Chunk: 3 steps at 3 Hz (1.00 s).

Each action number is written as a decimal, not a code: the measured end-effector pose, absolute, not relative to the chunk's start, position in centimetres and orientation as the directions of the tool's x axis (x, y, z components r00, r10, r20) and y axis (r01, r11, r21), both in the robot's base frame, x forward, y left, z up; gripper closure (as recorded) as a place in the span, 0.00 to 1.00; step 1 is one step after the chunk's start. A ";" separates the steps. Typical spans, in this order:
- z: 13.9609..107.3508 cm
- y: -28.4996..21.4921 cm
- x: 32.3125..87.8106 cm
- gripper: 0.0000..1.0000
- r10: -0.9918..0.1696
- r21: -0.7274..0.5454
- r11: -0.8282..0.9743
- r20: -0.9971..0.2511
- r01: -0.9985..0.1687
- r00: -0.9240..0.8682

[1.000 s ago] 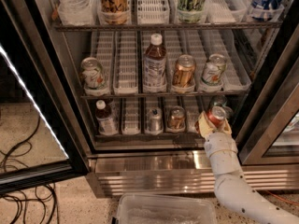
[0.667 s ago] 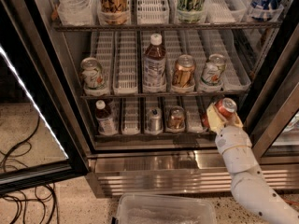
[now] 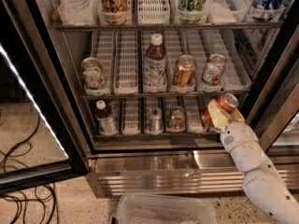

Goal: Pick coke can from bottom shelf of fridge

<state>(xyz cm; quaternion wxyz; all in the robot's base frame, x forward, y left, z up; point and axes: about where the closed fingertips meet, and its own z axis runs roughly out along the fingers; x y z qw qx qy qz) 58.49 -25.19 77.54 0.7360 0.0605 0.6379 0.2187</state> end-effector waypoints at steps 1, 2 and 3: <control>77.5 -25.2 58.5 1.00 0.398 0.368 0.897 -0.913 -0.244 0.090; 77.3 -23.4 58.3 1.00 0.403 0.371 0.878 -0.914 -0.303 0.046; 78.6 -20.7 57.5 1.00 0.453 0.409 0.818 -0.891 -0.405 0.015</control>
Offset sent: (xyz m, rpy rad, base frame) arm -0.0186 0.0625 -0.0132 -0.0052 0.0700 0.3102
